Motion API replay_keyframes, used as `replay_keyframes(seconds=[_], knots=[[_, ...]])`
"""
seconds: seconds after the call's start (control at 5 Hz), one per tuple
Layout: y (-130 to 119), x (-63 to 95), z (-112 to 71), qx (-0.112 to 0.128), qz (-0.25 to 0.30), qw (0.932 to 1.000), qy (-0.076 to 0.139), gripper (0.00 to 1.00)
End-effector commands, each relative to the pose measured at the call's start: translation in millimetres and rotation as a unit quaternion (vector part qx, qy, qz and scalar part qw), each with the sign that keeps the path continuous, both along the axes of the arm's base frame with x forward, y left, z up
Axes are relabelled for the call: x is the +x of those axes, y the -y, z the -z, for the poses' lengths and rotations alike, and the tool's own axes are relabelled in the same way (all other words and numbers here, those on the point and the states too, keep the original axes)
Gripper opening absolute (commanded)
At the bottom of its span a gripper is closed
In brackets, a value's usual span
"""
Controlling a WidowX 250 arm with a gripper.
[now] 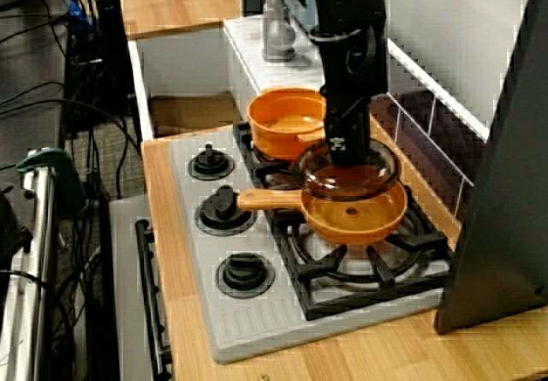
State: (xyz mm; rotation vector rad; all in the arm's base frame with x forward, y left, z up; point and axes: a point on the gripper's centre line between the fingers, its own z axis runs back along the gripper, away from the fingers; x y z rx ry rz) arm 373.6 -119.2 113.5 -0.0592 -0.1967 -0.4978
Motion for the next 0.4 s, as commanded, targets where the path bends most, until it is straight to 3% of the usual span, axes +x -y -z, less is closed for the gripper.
replay_keyframes(seconds=[0.0, 0.2], knots=[[4.5, 0.6, -9.6, -0.003, 0.008, 0.9997, 0.025, 0.00], [5.7, 0.1, -7.1, -0.006, 0.003, 0.9997, 0.023, 0.00]])
